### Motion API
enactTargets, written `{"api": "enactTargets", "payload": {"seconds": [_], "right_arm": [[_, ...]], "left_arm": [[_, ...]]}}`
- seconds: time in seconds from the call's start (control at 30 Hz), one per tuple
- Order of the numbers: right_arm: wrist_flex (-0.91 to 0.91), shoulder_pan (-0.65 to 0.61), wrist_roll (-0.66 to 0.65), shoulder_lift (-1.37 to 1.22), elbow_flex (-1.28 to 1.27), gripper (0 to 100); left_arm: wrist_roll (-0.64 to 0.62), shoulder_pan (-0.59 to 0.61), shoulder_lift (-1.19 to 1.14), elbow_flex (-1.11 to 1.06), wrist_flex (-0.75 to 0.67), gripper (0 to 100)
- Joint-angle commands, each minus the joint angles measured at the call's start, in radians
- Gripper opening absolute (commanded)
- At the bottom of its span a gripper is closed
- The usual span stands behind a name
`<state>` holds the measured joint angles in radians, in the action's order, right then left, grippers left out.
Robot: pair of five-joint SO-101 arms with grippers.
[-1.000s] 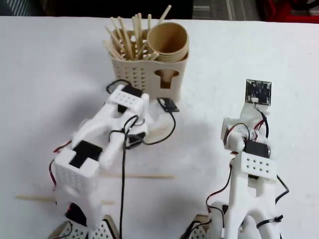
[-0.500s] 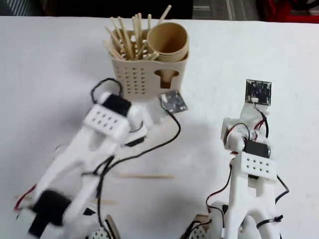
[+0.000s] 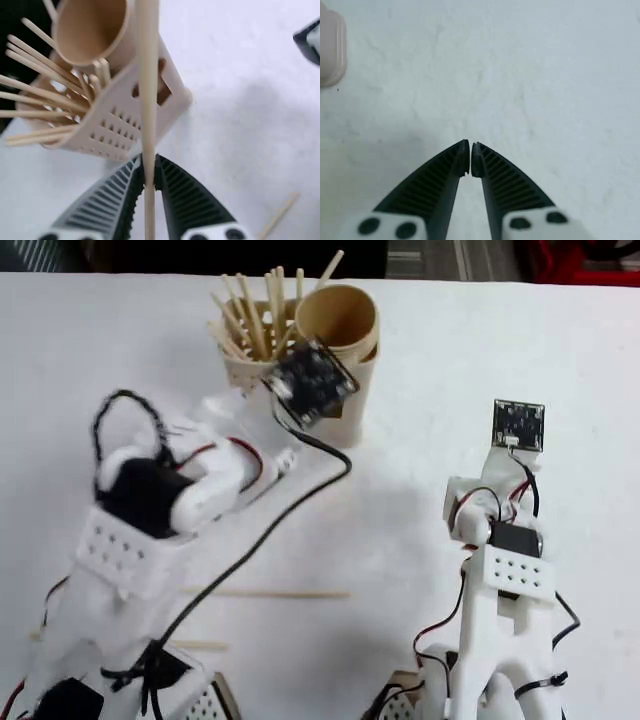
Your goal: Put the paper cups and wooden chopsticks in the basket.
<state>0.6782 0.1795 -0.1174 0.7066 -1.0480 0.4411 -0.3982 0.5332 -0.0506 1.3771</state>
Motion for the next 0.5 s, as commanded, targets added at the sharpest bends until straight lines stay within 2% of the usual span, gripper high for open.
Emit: {"api": "enactTargets", "payload": {"seconds": [0.0, 0.17, 0.47], "right_arm": [[-0.016, -0.010, -0.003, 0.033, 0.006, 2.5], [-0.016, -0.012, -0.003, 0.031, 0.006, 2.5], [-0.018, -0.012, -0.003, 0.031, 0.006, 2.5]], "left_arm": [[-0.040, -0.005, 0.041, 0.143, -0.087, 2], [-0.104, -0.004, 0.041, 0.147, -0.298, 2], [-0.107, -0.004, 0.010, 0.147, -0.632, 2]]}}
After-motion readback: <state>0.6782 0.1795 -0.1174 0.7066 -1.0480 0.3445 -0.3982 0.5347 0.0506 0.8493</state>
